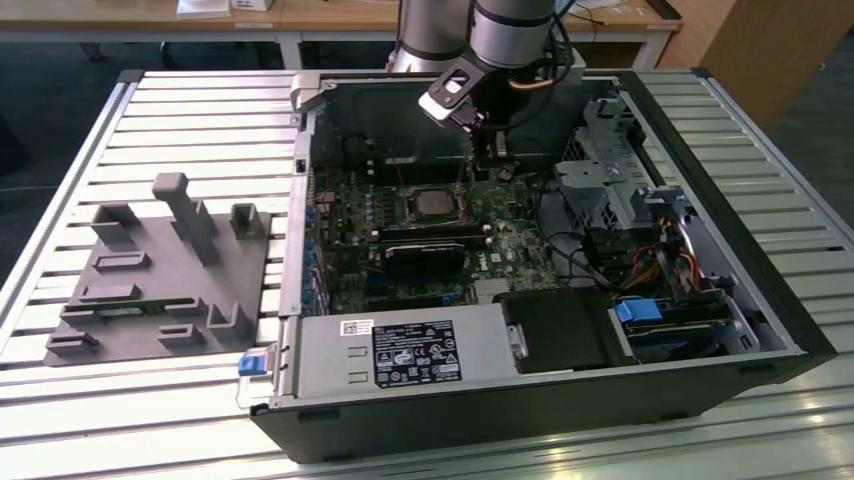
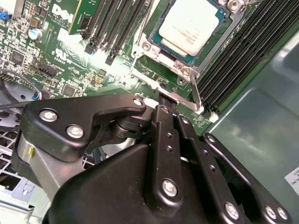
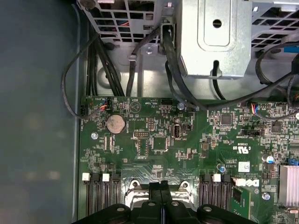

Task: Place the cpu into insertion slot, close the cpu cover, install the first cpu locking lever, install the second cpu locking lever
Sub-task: 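Close the cpu cover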

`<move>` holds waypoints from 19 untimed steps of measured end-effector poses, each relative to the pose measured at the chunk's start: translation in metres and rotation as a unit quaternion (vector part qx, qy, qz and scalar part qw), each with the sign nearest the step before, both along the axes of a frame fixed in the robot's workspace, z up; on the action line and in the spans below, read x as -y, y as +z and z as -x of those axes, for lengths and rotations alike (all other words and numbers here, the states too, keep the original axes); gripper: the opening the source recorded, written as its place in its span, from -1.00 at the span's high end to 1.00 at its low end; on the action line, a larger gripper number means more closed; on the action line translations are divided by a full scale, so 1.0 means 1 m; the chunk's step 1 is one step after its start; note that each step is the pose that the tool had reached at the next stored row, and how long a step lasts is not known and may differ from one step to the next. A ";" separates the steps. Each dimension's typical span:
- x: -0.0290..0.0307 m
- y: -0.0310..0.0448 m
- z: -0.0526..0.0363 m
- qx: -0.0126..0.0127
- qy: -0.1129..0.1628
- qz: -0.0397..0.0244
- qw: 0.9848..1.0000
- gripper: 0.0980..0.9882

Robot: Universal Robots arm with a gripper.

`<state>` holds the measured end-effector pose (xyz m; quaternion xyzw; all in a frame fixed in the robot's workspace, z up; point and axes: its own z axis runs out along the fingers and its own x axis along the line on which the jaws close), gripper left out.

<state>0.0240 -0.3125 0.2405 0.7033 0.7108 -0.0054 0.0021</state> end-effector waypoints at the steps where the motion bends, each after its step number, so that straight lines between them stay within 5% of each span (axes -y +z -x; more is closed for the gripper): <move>1: 0.0000 0.0000 0.0007 0.000 0.000 0.000 1.000 0.98; 19: 0.0000 0.0000 0.0102 0.000 0.000 0.000 1.000 0.98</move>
